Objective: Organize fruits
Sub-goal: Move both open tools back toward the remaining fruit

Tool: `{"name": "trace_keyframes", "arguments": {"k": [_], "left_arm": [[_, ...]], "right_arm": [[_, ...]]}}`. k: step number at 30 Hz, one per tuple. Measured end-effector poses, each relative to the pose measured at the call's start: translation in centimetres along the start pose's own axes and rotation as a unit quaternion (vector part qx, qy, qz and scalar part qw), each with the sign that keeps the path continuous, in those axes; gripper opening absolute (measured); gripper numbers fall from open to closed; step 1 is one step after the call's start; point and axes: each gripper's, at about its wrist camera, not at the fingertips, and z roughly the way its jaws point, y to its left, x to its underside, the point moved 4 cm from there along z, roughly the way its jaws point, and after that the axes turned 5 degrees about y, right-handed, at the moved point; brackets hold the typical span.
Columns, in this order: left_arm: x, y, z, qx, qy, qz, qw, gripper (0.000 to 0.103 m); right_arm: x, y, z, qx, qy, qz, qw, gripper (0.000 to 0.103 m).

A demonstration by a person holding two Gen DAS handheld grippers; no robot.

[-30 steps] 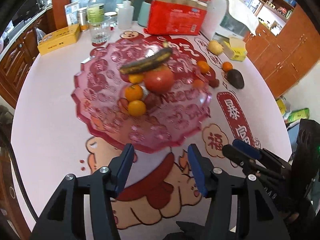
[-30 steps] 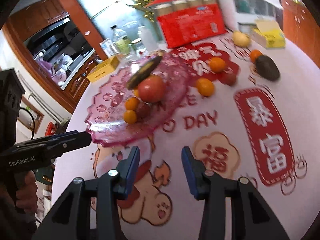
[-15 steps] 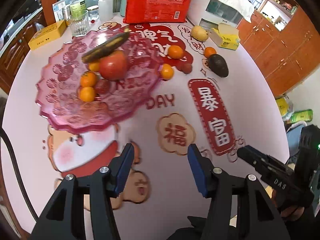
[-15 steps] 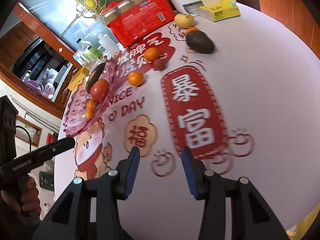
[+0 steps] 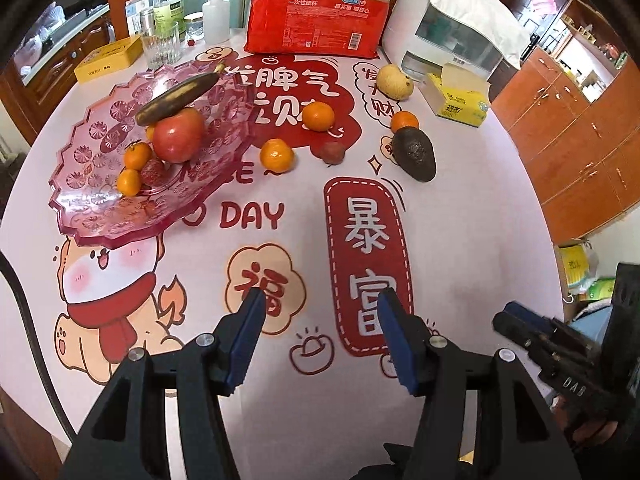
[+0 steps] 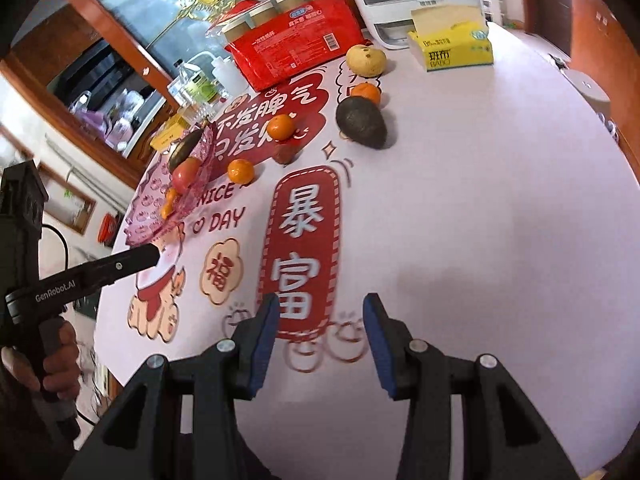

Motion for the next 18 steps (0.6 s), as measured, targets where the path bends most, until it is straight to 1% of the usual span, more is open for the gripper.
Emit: {"name": "trace_keyframes", "arguments": {"k": [2,6,10,13,15,18], "left_arm": [[-0.5,-0.5,-0.1,-0.004,-0.001,-0.002,1.0000,0.057],[-2.3,-0.9,-0.5,-0.002,0.000,-0.003,1.0000,0.057],[-4.8,-0.8,-0.9,0.009,-0.008,-0.016,0.9998,0.057],[-7.1,-0.7,-1.2,0.006,-0.017,-0.025,0.9995,0.057],[-8.4,-0.8,-1.2,-0.001,-0.021,-0.024,0.9995,0.057],[-10.0,-1.0,-0.9,-0.007,-0.022,-0.023,0.9995,0.057]], "right_arm": [[-1.0,-1.1,-0.4,0.003,0.006,-0.015,1.000,0.044],[-3.5,-2.7,-1.1,0.025,0.016,-0.050,0.998,0.044],[-6.6,-3.7,-2.2,0.025,0.010,-0.075,0.997,0.044],[-9.2,-3.8,-2.8,0.024,0.007,-0.101,0.995,0.044],[-11.3,-3.5,-3.0,0.015,0.009,-0.123,0.992,0.051],[-14.2,-2.7,-3.0,0.013,0.007,-0.161,0.987,0.056]]}}
